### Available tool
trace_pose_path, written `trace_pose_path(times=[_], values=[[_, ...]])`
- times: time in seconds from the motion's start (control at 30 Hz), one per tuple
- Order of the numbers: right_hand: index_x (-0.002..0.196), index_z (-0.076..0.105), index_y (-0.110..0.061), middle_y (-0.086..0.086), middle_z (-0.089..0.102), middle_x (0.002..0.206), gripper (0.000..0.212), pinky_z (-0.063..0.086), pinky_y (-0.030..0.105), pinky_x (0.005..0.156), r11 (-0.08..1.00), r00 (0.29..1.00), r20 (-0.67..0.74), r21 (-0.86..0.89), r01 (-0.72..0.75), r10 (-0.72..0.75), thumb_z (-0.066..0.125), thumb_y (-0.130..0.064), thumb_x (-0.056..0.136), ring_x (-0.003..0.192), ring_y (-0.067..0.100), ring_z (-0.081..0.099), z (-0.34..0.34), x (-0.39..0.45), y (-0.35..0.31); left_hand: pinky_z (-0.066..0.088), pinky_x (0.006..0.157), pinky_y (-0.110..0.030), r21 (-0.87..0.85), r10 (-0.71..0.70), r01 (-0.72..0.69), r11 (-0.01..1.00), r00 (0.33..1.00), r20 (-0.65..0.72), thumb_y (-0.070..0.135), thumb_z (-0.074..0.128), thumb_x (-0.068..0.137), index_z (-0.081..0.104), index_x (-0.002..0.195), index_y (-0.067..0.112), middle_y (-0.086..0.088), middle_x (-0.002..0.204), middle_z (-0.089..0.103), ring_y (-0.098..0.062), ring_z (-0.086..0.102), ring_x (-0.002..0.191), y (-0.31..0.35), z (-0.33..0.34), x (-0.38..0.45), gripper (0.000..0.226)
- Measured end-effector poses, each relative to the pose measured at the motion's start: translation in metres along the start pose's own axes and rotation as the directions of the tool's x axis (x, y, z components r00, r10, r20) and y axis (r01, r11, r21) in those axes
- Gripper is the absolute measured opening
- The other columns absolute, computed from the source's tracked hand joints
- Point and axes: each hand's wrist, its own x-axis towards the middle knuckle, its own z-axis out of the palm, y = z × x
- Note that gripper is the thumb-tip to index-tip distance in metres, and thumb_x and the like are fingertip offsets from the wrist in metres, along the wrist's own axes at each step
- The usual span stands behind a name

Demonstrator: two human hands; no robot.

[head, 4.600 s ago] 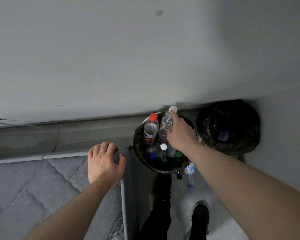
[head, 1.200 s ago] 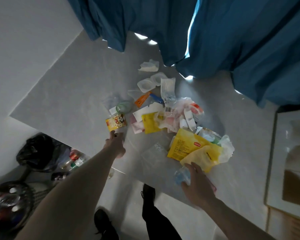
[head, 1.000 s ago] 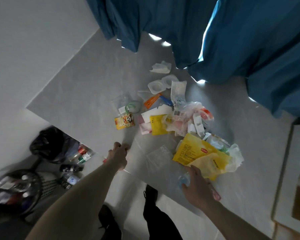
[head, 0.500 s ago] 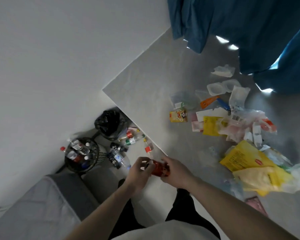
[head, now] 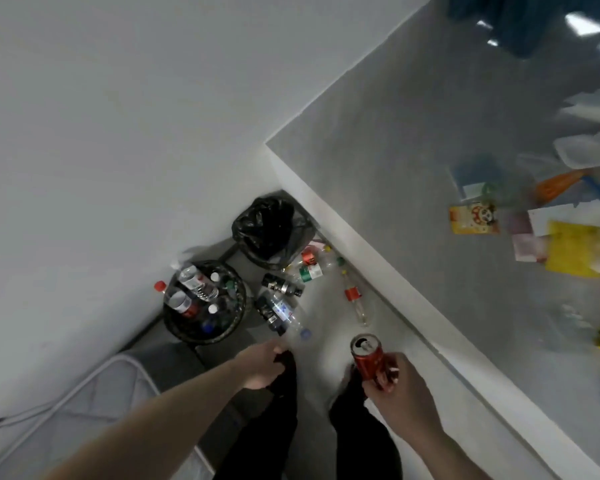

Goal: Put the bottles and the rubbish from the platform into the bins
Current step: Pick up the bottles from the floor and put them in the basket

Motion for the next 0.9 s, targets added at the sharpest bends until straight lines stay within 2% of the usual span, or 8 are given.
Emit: trace_pose_path(times=[0.13,0.3,0.43,0.57,0.67,0.77,0.83,0.9], values=[[0.095,0.050,-0.040,-0.016,0.067,0.087,0.040,0.056,0.037,0.075,0.997,0.999,0.007,0.069,-0.044,0.043,0.080,-0.044,0.069,0.079,0.002,0.065,0.073,0.067,0.019,0.040,0.104,-0.030,0.151,0.006,-0.013,0.989,0.999,0.043,0.022,0.048,0.099,0.049,0.143,0.012,-0.011,0.146,0.052,-0.030,0.049,0.134,-0.046,0.022,0.101,0.045],[0.097,0.049,-0.039,-0.015,0.065,0.086,0.039,0.056,0.038,0.073,0.997,0.999,0.010,0.054,-0.052,0.052,0.077,-0.042,0.071,0.077,0.005,0.063,0.164,0.179,0.072,0.041,0.106,-0.025,0.053,-0.011,0.007,0.999,0.997,0.077,0.031,0.059,0.094,0.046,0.147,0.027,-0.002,0.147,0.052,-0.024,0.054,0.130,-0.080,0.093,0.250,0.054],[0.102,0.050,-0.036,-0.013,0.064,0.090,0.042,0.052,0.036,0.071,0.999,0.999,0.004,-0.011,-0.043,0.043,0.076,-0.045,0.071,0.081,0.013,0.063,0.208,0.246,0.116,0.041,0.112,-0.035,0.035,0.015,-0.021,0.999,0.987,0.158,0.037,0.062,0.095,0.022,0.158,0.039,-0.010,0.155,0.040,-0.030,0.047,0.137,-0.081,0.137,0.343,0.075],[0.105,0.048,-0.031,-0.011,0.059,0.090,0.047,0.048,0.033,0.067,0.990,0.996,0.089,-0.142,0.024,-0.012,0.078,-0.041,0.069,0.078,0.011,0.059,0.225,0.295,0.147,0.031,0.110,-0.025,0.115,0.093,-0.118,0.986,0.975,0.203,0.024,0.057,0.102,0.018,0.161,0.016,-0.013,0.163,0.029,-0.028,0.035,0.146,-0.079,0.167,0.406,0.072],[0.102,0.048,-0.030,-0.010,0.059,0.087,0.049,0.047,0.033,0.065,0.986,0.996,0.088,-0.164,0.031,-0.017,0.080,-0.040,0.067,0.075,0.008,0.058,0.227,0.319,0.157,0.026,0.120,-0.032,0.201,0.054,-0.094,0.975,0.978,0.199,0.026,0.054,0.099,0.001,0.163,0.018,-0.012,0.169,0.008,-0.031,0.022,0.153,-0.092,0.187,0.442,0.083],[0.101,0.048,-0.028,-0.007,0.058,0.088,0.048,0.044,0.032,0.062,0.969,0.995,0.065,-0.229,0.091,-0.079,0.079,-0.038,0.066,0.075,0.011,0.058,0.219,0.335,0.162,0.030,0.115,-0.027,0.079,-0.028,0.018,0.997,0.991,0.128,0.033,0.061,0.092,0.000,0.163,0.028,-0.009,0.165,0.026,-0.028,0.032,0.149,-0.094,0.197,0.463,0.093],[0.099,0.046,-0.030,-0.007,0.060,0.089,0.048,0.042,0.030,0.059,0.960,0.991,0.045,-0.247,0.133,-0.126,0.078,-0.040,0.065,0.075,0.009,0.059,0.206,0.344,0.157,0.038,0.111,-0.026,0.027,-0.015,0.013,1.000,0.995,0.094,0.039,0.064,0.086,0.016,0.161,0.030,-0.008,0.159,0.037,-0.028,0.043,0.141,-0.090,0.198,0.471,0.089],[0.099,0.044,-0.036,-0.008,0.062,0.090,0.048,0.044,0.030,0.061,0.947,0.983,0.002,-0.268,0.177,-0.183,0.076,-0.042,0.063,0.077,0.010,0.061,0.195,0.341,0.148,0.051,0.098,-0.031,0.023,0.007,-0.009,1.000,0.997,0.077,0.039,0.063,0.081,0.037,0.150,0.026,-0.009,0.147,0.050,-0.028,0.055,0.125,-0.085,0.198,0.469,0.075]])
